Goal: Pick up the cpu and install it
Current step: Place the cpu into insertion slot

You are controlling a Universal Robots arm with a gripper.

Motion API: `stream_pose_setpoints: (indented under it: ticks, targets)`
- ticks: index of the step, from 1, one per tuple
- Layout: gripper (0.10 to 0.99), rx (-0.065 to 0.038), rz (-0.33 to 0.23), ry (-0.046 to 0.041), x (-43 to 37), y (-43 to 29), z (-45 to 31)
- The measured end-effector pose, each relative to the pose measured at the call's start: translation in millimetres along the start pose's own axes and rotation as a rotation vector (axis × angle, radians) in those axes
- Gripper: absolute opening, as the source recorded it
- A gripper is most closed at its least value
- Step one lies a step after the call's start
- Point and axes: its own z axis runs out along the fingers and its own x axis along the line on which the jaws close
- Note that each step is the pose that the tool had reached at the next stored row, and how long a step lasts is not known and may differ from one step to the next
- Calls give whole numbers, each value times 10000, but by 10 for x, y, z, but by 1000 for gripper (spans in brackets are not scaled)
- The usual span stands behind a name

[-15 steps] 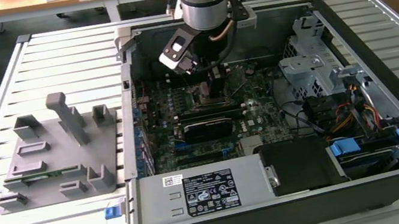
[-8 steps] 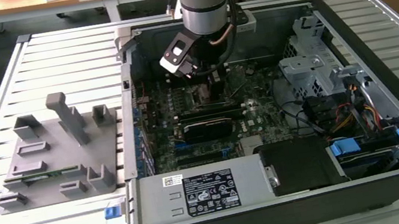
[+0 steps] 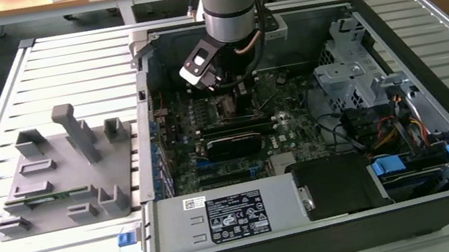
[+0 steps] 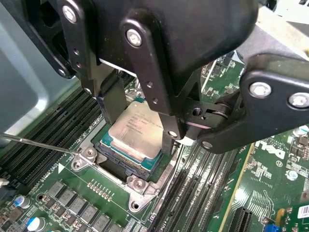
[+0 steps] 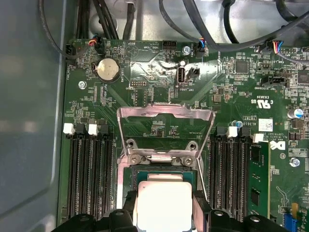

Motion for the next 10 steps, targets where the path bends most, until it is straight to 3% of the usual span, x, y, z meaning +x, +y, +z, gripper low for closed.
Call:
stream_pose_setpoints:
  ticks: [10]
  targets:
    - [537,-1,7,0,33,-9,56]
